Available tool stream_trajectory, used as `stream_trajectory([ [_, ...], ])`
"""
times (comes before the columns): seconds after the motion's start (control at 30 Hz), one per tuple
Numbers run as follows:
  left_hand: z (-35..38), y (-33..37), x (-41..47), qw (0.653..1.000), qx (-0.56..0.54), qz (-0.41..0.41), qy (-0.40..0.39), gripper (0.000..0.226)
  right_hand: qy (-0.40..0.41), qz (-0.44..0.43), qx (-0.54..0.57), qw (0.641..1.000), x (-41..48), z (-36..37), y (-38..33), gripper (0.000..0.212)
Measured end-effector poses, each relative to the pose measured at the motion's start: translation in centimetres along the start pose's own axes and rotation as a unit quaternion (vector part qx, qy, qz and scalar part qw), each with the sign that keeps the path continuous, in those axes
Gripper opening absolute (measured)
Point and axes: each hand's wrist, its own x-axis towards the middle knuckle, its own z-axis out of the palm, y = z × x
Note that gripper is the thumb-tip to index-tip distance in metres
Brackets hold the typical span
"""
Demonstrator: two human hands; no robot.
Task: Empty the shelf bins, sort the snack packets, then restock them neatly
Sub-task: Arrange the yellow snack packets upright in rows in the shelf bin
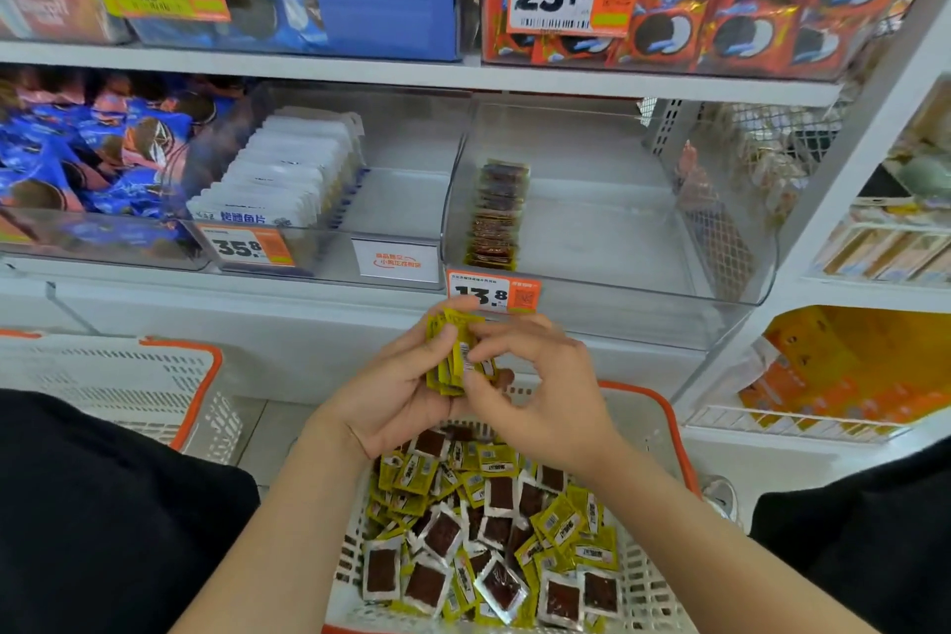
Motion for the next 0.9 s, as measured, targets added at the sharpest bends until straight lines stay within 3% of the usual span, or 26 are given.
stream_trajectory([
  [0.07, 2.3, 1.7, -0.1, 1.000, 0.012, 0.025, 0.003, 0.031, -0.010, -0.080, -0.050, 0.995, 0.9, -1.0, -0.8, 0.042],
  [0.17, 5.4, 3.7, 0.6, 0.999, 0.026, 0.047, 0.001, 0.029, -0.012, -0.047, -0.041, 0.998, 3.0, -2.8, -1.3, 0.058],
  [0.23, 6.8, 5.2, 1.1, 0.999, 0.026, 0.023, -0.001, 0.033, -0.006, -0.018, -0.021, 1.000, 4.6, -4.2, -1.4, 0.052],
  [0.4, 8.8, 7.7, 3.0, 0.998, 0.028, -0.025, -0.049, 0.047, 0.049, -0.084, -0.093, 0.991, 8.1, -7.5, -1.6, 0.041],
  [0.47, 9.9, 8.0, 4.1, 0.999, -0.002, -0.006, -0.049, 0.048, 0.049, -0.091, -0.069, 0.992, 9.3, -8.1, -1.5, 0.047],
  [0.57, 11.0, 9.0, 5.8, 0.999, -0.030, 0.011, -0.023, 0.051, 0.048, -0.029, 0.008, 0.998, 11.2, -8.5, -0.9, 0.048],
  [0.63, 11.1, 9.9, 7.0, 0.999, 0.031, -0.009, -0.009, 0.061, 0.054, 0.015, 0.072, 0.996, 12.7, -8.8, -0.3, 0.039],
  [0.7, 11.0, 10.7, 8.0, 0.983, 0.178, -0.005, 0.047, 0.059, 0.032, 0.048, 0.093, 0.994, 14.2, -9.6, 1.1, 0.034],
  [0.73, 10.8, 11.0, 8.6, 0.954, 0.286, 0.024, 0.086, 0.046, 0.008, 0.057, 0.056, 0.997, 15.0, -10.3, 2.0, 0.035],
  [0.77, 10.3, 11.4, 9.3, 0.900, 0.414, 0.065, 0.117, 0.027, -0.028, 0.060, -0.013, 0.998, 15.7, -11.1, 3.0, 0.038],
  [0.83, 9.0, 12.2, 11.3, 0.739, 0.661, 0.107, 0.069, 0.010, -0.132, 0.068, -0.173, 0.974, 16.7, -12.5, 5.1, 0.043],
  [0.9, 8.1, 12.5, 13.2, 0.587, 0.807, 0.054, -0.044, 0.026, -0.229, 0.090, -0.269, 0.931, 17.0, -13.3, 6.6, 0.049],
])
